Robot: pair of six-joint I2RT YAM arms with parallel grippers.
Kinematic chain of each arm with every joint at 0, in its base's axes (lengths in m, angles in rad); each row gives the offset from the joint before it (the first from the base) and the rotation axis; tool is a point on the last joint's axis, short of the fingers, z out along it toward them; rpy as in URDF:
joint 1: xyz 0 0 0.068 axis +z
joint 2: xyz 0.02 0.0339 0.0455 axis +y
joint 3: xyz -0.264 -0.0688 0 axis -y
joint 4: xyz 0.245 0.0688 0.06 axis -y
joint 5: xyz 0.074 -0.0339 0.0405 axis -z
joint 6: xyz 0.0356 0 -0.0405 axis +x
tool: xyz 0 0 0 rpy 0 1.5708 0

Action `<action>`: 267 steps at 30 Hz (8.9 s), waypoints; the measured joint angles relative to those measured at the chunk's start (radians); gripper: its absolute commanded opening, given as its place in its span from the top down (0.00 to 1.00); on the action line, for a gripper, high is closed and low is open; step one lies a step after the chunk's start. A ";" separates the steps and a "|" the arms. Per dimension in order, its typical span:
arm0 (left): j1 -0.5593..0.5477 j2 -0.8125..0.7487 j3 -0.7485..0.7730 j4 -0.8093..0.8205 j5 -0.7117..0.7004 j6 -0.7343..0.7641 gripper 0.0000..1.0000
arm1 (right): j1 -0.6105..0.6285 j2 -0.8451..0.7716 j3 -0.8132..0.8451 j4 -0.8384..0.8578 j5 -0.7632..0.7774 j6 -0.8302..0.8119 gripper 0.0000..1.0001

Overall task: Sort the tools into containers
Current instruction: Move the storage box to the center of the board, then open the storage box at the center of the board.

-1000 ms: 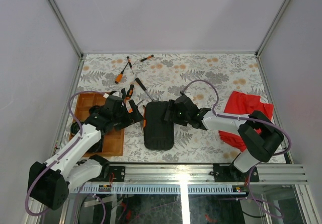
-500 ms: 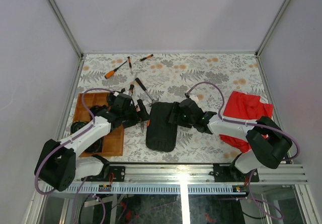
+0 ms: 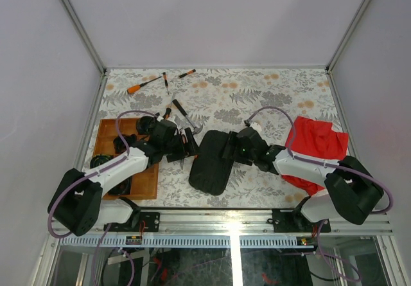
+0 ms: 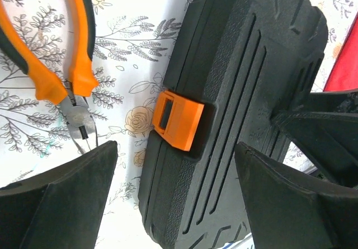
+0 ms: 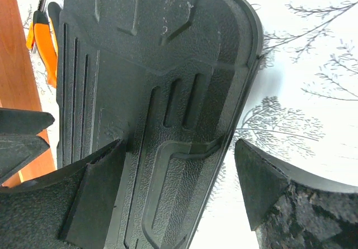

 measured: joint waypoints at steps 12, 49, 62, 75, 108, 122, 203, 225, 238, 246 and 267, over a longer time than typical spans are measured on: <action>-0.013 0.022 0.122 -0.051 -0.042 0.045 0.17 | -0.033 -0.133 -0.046 -0.026 -0.003 -0.134 0.08; 0.207 0.327 0.688 -0.223 -0.222 0.188 0.21 | -0.034 -0.375 -0.073 -0.139 0.017 -0.297 0.08; 0.227 0.350 0.680 -0.218 -0.175 0.185 0.25 | -0.034 -0.375 -0.083 -0.141 0.028 -0.281 0.11; 0.085 0.212 0.307 -0.171 -0.065 0.145 0.21 | -0.034 -0.266 -0.111 -0.062 -0.037 -0.167 0.13; -0.304 0.148 0.072 0.114 -0.011 -0.031 0.21 | -0.204 -0.076 -0.032 -0.028 -0.177 -0.226 0.28; -0.304 -0.022 0.070 0.039 -0.258 -0.079 0.31 | -0.206 -0.143 -0.045 -0.070 -0.185 -0.298 0.24; -0.084 0.000 -0.376 0.676 0.040 -0.356 0.10 | -0.303 -0.106 -0.256 0.313 -0.349 -0.134 0.25; -0.084 0.110 -0.397 0.816 0.102 -0.354 0.17 | -0.303 -0.043 -0.139 0.250 -0.466 -0.378 0.22; -0.084 0.120 -0.397 0.838 0.110 -0.354 0.15 | -0.304 0.048 -0.084 0.248 -0.515 -0.391 0.39; -0.084 0.120 -0.402 0.877 0.109 -0.367 0.15 | -0.309 0.061 -0.089 0.272 -0.516 -0.358 0.44; -0.077 0.343 -0.456 1.248 0.137 -0.498 0.19 | -0.365 0.072 -0.159 0.406 -0.544 -0.244 0.44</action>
